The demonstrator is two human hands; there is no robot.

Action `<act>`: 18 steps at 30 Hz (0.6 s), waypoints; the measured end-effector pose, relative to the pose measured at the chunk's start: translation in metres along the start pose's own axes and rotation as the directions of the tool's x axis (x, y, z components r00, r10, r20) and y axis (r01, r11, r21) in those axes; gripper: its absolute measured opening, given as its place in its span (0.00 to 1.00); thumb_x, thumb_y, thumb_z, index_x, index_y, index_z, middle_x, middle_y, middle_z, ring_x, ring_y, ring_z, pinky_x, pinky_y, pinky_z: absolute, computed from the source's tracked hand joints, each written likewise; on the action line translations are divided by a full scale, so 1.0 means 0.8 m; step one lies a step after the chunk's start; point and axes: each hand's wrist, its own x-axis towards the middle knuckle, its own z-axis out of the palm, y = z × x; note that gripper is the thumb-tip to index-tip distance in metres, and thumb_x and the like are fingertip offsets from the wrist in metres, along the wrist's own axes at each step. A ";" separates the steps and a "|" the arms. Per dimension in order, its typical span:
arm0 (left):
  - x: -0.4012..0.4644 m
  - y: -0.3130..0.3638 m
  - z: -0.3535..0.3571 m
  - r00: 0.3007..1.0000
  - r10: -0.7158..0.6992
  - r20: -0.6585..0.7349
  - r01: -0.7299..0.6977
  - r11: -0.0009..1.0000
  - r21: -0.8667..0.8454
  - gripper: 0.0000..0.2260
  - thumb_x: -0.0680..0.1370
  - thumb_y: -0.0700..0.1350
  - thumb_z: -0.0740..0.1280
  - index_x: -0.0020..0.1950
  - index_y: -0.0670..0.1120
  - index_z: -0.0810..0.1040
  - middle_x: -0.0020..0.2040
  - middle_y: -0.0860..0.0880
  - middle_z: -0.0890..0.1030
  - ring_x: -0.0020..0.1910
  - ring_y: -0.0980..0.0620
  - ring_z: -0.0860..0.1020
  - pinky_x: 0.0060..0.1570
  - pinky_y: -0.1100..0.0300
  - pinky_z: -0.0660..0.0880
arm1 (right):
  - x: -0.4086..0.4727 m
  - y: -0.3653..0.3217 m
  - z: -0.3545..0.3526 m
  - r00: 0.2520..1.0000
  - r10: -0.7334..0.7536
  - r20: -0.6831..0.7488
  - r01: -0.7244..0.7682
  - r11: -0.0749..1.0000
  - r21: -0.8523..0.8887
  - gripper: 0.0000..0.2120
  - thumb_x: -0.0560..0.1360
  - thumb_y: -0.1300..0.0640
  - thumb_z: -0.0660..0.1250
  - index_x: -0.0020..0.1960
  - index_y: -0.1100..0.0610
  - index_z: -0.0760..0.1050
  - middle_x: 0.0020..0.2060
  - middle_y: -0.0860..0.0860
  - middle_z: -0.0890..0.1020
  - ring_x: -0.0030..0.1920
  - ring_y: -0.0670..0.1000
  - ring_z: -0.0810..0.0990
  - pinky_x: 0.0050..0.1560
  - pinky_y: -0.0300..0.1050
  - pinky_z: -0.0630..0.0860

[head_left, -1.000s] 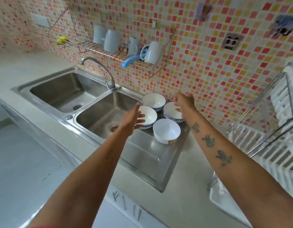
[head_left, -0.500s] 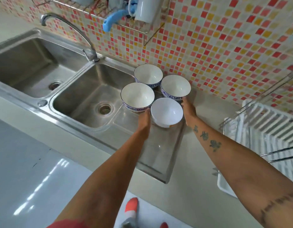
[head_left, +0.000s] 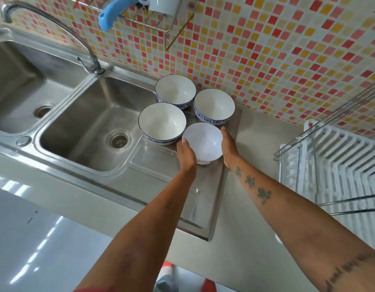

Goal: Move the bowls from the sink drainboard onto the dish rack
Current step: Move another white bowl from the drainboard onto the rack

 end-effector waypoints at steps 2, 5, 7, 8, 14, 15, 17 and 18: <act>0.002 -0.003 0.001 1.000 0.021 -0.008 -0.021 1.000 -0.010 0.19 0.84 0.46 0.50 0.71 0.40 0.67 0.68 0.39 0.73 0.62 0.45 0.73 0.59 0.59 0.67 | 0.001 0.002 0.001 1.000 -0.003 0.007 0.003 1.000 0.003 0.24 0.80 0.42 0.54 0.67 0.56 0.71 0.63 0.57 0.77 0.62 0.57 0.76 0.62 0.51 0.75; 0.003 -0.002 0.002 1.000 0.013 -0.011 -0.013 1.000 -0.022 0.19 0.84 0.46 0.49 0.71 0.40 0.67 0.68 0.39 0.73 0.63 0.43 0.73 0.61 0.58 0.68 | 0.001 0.004 0.001 1.000 -0.007 0.011 0.007 1.000 0.005 0.25 0.80 0.42 0.53 0.68 0.56 0.71 0.64 0.56 0.77 0.62 0.57 0.76 0.62 0.52 0.74; 0.002 -0.002 0.002 1.000 0.010 -0.010 -0.011 0.999 -0.030 0.19 0.84 0.46 0.49 0.71 0.40 0.67 0.69 0.39 0.72 0.66 0.42 0.72 0.62 0.58 0.67 | 0.001 0.004 0.001 1.000 -0.010 0.007 0.010 1.000 0.014 0.25 0.80 0.42 0.54 0.69 0.57 0.70 0.64 0.57 0.76 0.63 0.57 0.76 0.63 0.53 0.74; 0.001 0.000 0.003 1.000 0.004 -0.011 -0.005 0.999 -0.035 0.19 0.84 0.46 0.49 0.72 0.41 0.67 0.69 0.39 0.72 0.66 0.42 0.72 0.62 0.58 0.67 | 0.001 0.004 0.002 1.000 -0.009 0.009 0.009 1.000 0.019 0.25 0.80 0.42 0.54 0.69 0.57 0.70 0.65 0.57 0.76 0.63 0.57 0.76 0.64 0.53 0.74; -0.010 0.012 0.006 1.000 -0.010 -0.016 0.009 0.999 -0.043 0.20 0.84 0.49 0.49 0.73 0.44 0.66 0.70 0.42 0.71 0.67 0.43 0.71 0.61 0.59 0.65 | -0.008 0.003 0.003 1.000 -0.020 -0.017 0.020 1.000 -0.008 0.36 0.68 0.33 0.56 0.67 0.54 0.72 0.64 0.56 0.77 0.61 0.56 0.77 0.65 0.57 0.74; -0.016 0.018 0.007 1.000 -0.009 -0.009 0.009 0.999 -0.051 0.20 0.84 0.50 0.49 0.73 0.45 0.66 0.70 0.43 0.71 0.67 0.44 0.71 0.63 0.58 0.66 | -0.016 -0.002 0.001 0.999 -0.033 -0.029 0.033 0.999 -0.009 0.36 0.68 0.32 0.55 0.67 0.53 0.72 0.63 0.55 0.78 0.61 0.56 0.77 0.64 0.58 0.74; -0.027 0.032 0.012 1.000 -0.012 -0.002 0.012 0.997 -0.079 0.21 0.83 0.52 0.49 0.72 0.46 0.68 0.69 0.44 0.73 0.66 0.44 0.73 0.67 0.53 0.68 | -0.037 -0.021 -0.003 0.995 -0.087 -0.055 0.088 0.996 0.008 0.31 0.71 0.34 0.56 0.64 0.53 0.74 0.61 0.54 0.79 0.59 0.56 0.78 0.63 0.57 0.75; -0.035 0.043 0.016 1.000 -0.018 -0.003 0.017 0.995 -0.103 0.22 0.82 0.53 0.49 0.71 0.46 0.70 0.68 0.44 0.74 0.65 0.44 0.74 0.68 0.50 0.69 | -0.049 -0.034 -0.005 0.990 -0.123 -0.074 0.125 0.992 0.019 0.28 0.74 0.36 0.55 0.64 0.53 0.73 0.61 0.54 0.79 0.58 0.55 0.77 0.63 0.56 0.75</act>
